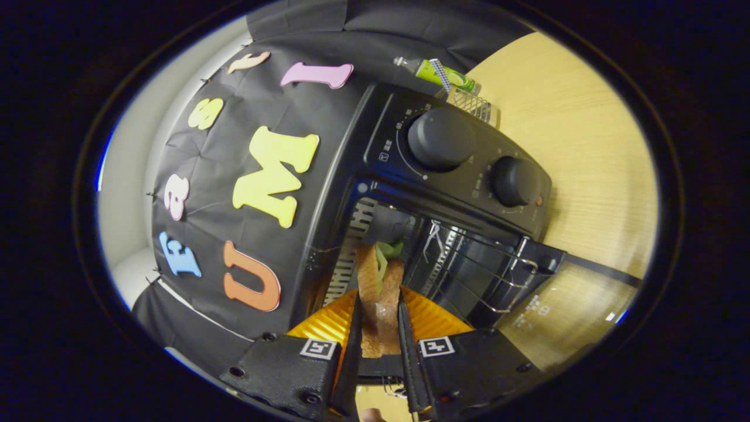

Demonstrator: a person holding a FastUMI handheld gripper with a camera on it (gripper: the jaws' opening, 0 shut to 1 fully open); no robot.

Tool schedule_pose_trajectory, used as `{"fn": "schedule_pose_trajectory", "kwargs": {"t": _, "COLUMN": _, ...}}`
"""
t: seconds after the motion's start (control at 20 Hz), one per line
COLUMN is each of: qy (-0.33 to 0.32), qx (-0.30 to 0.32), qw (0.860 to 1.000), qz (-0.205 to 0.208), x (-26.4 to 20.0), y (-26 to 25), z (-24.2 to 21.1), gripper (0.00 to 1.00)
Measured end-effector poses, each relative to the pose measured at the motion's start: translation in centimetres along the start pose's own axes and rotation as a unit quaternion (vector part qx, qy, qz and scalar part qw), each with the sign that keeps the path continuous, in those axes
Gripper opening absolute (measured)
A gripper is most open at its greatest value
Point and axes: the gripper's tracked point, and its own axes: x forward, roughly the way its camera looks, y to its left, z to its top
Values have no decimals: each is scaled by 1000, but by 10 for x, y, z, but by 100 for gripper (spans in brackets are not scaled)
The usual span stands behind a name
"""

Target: Open the toaster oven, put the food inside, and close the toaster oven door.

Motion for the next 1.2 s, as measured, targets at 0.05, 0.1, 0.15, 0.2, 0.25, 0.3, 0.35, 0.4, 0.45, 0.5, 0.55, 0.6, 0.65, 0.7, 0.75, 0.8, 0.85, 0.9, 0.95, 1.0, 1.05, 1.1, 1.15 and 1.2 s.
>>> {"fn": "schedule_pose_trajectory", "kwargs": {"t": 0.05, "qy": 4, "qx": -13, "qw": 1000, "qz": 1, "x": 6, "y": -4, "z": -3, "gripper": 38}}
{"fn": "schedule_pose_trajectory", "kwargs": {"t": 0.1, "qy": 7, "qx": -17, "qw": 1000, "qz": 1, "x": 9, "y": -4, "z": -5, "gripper": 38}}
{"fn": "schedule_pose_trajectory", "kwargs": {"t": 0.15, "qy": 13, "qx": -27, "qw": 999, "qz": -11, "x": 13, "y": -11, "z": -8, "gripper": 38}}
{"fn": "schedule_pose_trajectory", "kwargs": {"t": 0.2, "qy": 16, "qx": -38, "qw": 999, "qz": -18, "x": 15, "y": -19, "z": -11, "gripper": 39}}
{"fn": "schedule_pose_trajectory", "kwargs": {"t": 0.25, "qy": 22, "qx": -47, "qw": 998, "qz": -19, "x": 11, "y": -16, "z": -11, "gripper": 40}}
{"fn": "schedule_pose_trajectory", "kwargs": {"t": 0.3, "qy": 30, "qx": -66, "qw": 997, "qz": -26, "x": 12, "y": -17, "z": -14, "gripper": 40}}
{"fn": "schedule_pose_trajectory", "kwargs": {"t": 0.35, "qy": 42, "qx": -100, "qw": 993, "qz": -39, "x": 15, "y": -21, "z": -22, "gripper": 43}}
{"fn": "schedule_pose_trajectory", "kwargs": {"t": 0.4, "qy": 54, "qx": -144, "qw": 987, "qz": -54, "x": 18, "y": -23, "z": -28, "gripper": 44}}
{"fn": "schedule_pose_trajectory", "kwargs": {"t": 0.45, "qy": 50, "qx": -193, "qw": 978, "qz": -63, "x": 20, "y": -22, "z": -27, "gripper": 49}}
{"fn": "schedule_pose_trajectory", "kwargs": {"t": 0.5, "qy": 54, "qx": -231, "qw": 969, "qz": -66, "x": 21, "y": -21, "z": -30, "gripper": 50}}
{"fn": "schedule_pose_trajectory", "kwargs": {"t": 0.55, "qy": 70, "qx": -260, "qw": 960, "qz": -71, "x": 20, "y": -22, "z": -35, "gripper": 55}}
{"fn": "schedule_pose_trajectory", "kwargs": {"t": 0.6, "qy": 82, "qx": -280, "qw": 954, "qz": -72, "x": 17, "y": -17, "z": -36, "gripper": 59}}
{"fn": "schedule_pose_trajectory", "kwargs": {"t": 0.65, "qy": 95, "qx": -298, "qw": 947, "qz": -70, "x": 15, "y": -13, "z": -38, "gripper": 64}}
{"fn": "schedule_pose_trajectory", "kwargs": {"t": 0.7, "qy": 109, "qx": -324, "qw": 937, "qz": -77, "x": 15, "y": -15, "z": -38, "gripper": 69}}
{"fn": "schedule_pose_trajectory", "kwargs": {"t": 0.75, "qy": 122, "qx": -350, "qw": 925, "qz": -80, "x": 14, "y": -17, "z": -39, "gripper": 73}}
{"fn": "schedule_pose_trajectory", "kwargs": {"t": 0.8, "qy": 130, "qx": -374, "qw": 915, "qz": -81, "x": 13, "y": -18, "z": -39, "gripper": 78}}
{"fn": "schedule_pose_trajectory", "kwargs": {"t": 0.85, "qy": 137, "qx": -393, "qw": 906, "qz": -81, "x": 12, "y": -21, "z": -41, "gripper": 83}}
{"fn": "schedule_pose_trajectory", "kwargs": {"t": 0.9, "qy": 140, "qx": -409, "qw": 898, "qz": -81, "x": 11, "y": -22, "z": -43, "gripper": 88}}
{"fn": "schedule_pose_trajectory", "kwargs": {"t": 0.95, "qy": 142, "qx": -422, "qw": 892, "qz": -80, "x": 11, "y": -20, "z": -41, "gripper": 92}}
{"fn": "schedule_pose_trajectory", "kwargs": {"t": 1.0, "qy": 145, "qx": -428, "qw": 888, "qz": -79, "x": 10, "y": -17, "z": -40, "gripper": 95}}
{"fn": "schedule_pose_trajectory", "kwargs": {"t": 1.05, "qy": 150, "qx": -433, "qw": 885, "qz": -78, "x": 10, "y": -15, "z": -41, "gripper": 96}}
{"fn": "schedule_pose_trajectory", "kwargs": {"t": 1.1, "qy": 155, "qx": -440, "qw": 881, "qz": -77, "x": 8, "y": -16, "z": -41, "gripper": 96}}
{"fn": "schedule_pose_trajectory", "kwargs": {"t": 1.15, "qy": 155, "qx": -446, "qw": 879, "qz": -73, "x": 6, "y": -15, "z": -41, "gripper": 96}}
{"fn": "schedule_pose_trajectory", "kwargs": {"t": 1.2, "qy": 157, "qx": -457, "qw": 873, "qz": -68, "x": 6, "y": -16, "z": -41, "gripper": 96}}
